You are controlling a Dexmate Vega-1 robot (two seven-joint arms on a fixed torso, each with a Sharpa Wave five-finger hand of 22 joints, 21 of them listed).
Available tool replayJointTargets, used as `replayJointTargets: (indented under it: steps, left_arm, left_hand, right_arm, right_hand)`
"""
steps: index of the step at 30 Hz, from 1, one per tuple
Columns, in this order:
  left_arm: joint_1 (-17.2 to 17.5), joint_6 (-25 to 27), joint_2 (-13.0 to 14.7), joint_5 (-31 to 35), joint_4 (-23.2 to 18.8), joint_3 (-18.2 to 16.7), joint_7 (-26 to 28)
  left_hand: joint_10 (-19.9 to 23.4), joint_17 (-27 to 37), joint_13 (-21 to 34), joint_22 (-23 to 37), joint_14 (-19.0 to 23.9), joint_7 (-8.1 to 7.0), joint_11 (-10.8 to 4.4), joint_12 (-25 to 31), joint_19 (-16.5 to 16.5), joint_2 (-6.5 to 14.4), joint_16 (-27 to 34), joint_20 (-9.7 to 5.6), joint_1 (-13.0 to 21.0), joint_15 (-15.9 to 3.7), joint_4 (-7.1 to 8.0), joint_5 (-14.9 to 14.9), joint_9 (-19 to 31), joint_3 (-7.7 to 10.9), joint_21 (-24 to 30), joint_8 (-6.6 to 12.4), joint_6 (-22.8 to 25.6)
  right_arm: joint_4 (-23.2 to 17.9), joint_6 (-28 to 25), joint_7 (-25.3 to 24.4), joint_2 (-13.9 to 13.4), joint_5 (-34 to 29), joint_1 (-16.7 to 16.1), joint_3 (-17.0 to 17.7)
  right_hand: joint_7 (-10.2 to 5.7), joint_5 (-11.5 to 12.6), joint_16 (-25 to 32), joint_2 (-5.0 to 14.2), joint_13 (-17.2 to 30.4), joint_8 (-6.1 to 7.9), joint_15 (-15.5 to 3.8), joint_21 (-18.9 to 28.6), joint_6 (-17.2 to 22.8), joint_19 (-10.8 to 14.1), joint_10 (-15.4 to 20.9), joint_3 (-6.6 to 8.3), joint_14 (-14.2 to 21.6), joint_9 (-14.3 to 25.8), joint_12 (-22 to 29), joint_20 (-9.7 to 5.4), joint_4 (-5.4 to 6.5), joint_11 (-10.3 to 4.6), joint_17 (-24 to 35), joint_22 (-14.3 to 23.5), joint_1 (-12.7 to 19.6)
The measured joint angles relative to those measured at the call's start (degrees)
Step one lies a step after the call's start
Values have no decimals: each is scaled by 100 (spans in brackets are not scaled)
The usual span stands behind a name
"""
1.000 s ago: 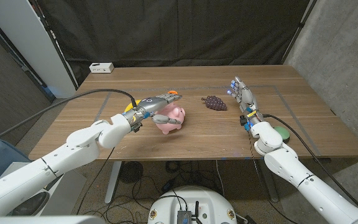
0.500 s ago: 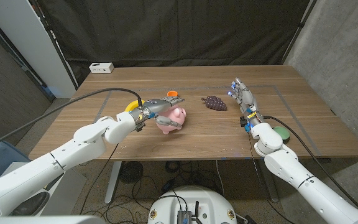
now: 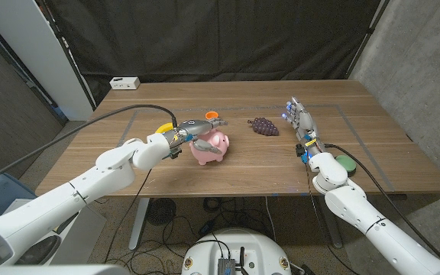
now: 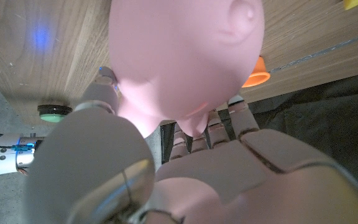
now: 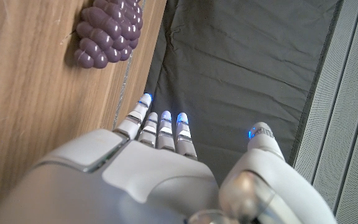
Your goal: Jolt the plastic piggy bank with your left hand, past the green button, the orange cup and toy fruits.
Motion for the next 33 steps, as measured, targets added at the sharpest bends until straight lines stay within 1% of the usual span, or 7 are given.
replayJointTargets:
  steps: [4, 6, 9, 10, 16, 24, 33]
  left_arm:
    - [-32, 12, -46, -106, 35, 28, -29]
    - [-38, 59, -72, -161, 43, 47, -32]
    - [-35, 135, -106, -220, 41, 63, -24]
    - [-35, 142, -106, -228, 41, 63, -18]
    - [33, 256, -189, -398, 31, 65, 164]
    - [140, 285, -262, -673, 52, -2, 463]
    - [251, 264, -324, -999, 39, -151, 766]
  left_hand:
    - [312, 73, 177, 5, 230, 49, -86, 196, 90, -151, 153, 88, 151, 14, 3, 65, 70, 18, 164, 137, 409]
    - [391, 100, 240, 9, 262, 83, -126, 248, 135, -187, 196, 133, 187, 43, 3, 86, 95, 18, 184, 166, 528]
    - [564, 151, 341, 11, 350, 130, -99, 349, 205, -294, 304, 202, 294, 82, 24, 125, 143, 40, 228, 269, 712]
    - [678, 183, 390, 18, 428, 135, -101, 406, 277, -344, 367, 274, 344, 86, 24, 126, 164, 40, 241, 312, 825]
    - [1406, 465, 762, 64, 861, 322, -178, 825, 472, -692, 862, 464, 692, 160, 25, 175, 363, 40, 528, 697, 1568]
    - [1868, 728, 1104, 117, 1169, 465, -167, 1175, 547, -945, 1161, 534, 945, 197, 35, 243, 549, 50, 809, 940, 1972]
    - [1914, 765, 1253, 160, 1327, 514, -138, 1258, 514, -1015, 1161, 500, 1014, 142, 67, 263, 629, 141, 894, 984, 2020]
  right_arm:
    - [10, 23, -12, 9, 10, -16, 8]
    - [22, 38, -12, 19, 20, -25, 12]
    - [33, 65, -13, 28, 31, -31, 16]
    - [38, 65, -13, 32, 31, -34, 17]
    - [65, 100, 8, 51, 59, -41, 18]
    - [67, 115, 24, 54, 72, -53, 24]
    - [43, 151, 58, 45, 90, -62, 39]
  right_hand:
    - [-22, 0, 23, 0, 0, 0, 0, 0, 22, 0, 0, 0, 0, 0, 0, 0, 0, 0, 0, 0, 0]
    - [-31, 0, 23, 0, 0, 0, 0, 0, 31, -8, 0, 5, 0, 0, 0, 52, -5, 0, 0, 0, 0]
    - [-31, 0, 22, 0, 0, 0, 9, -22, 31, 0, 0, 16, 9, 0, 0, 62, -15, 0, 0, 0, 0]
    - [-34, 0, 22, 7, 0, 0, 21, -22, 28, 0, 0, 16, 22, 0, 0, 62, -15, 0, 0, 0, 7]
    - [-53, 0, 22, 22, -1, 0, 21, -43, 9, 0, -1, 15, 21, 0, 0, 62, -15, 0, 1, 0, 22]
    - [-53, 0, 22, 22, -1, 0, 20, -43, 9, 31, -1, 15, 20, 0, 0, 92, -14, 0, 1, -1, 22]
    - [-83, 0, 22, 22, -2, 0, 33, -64, -22, 31, -23, 15, 6, 0, -26, 92, -14, -21, 1, -1, 22]
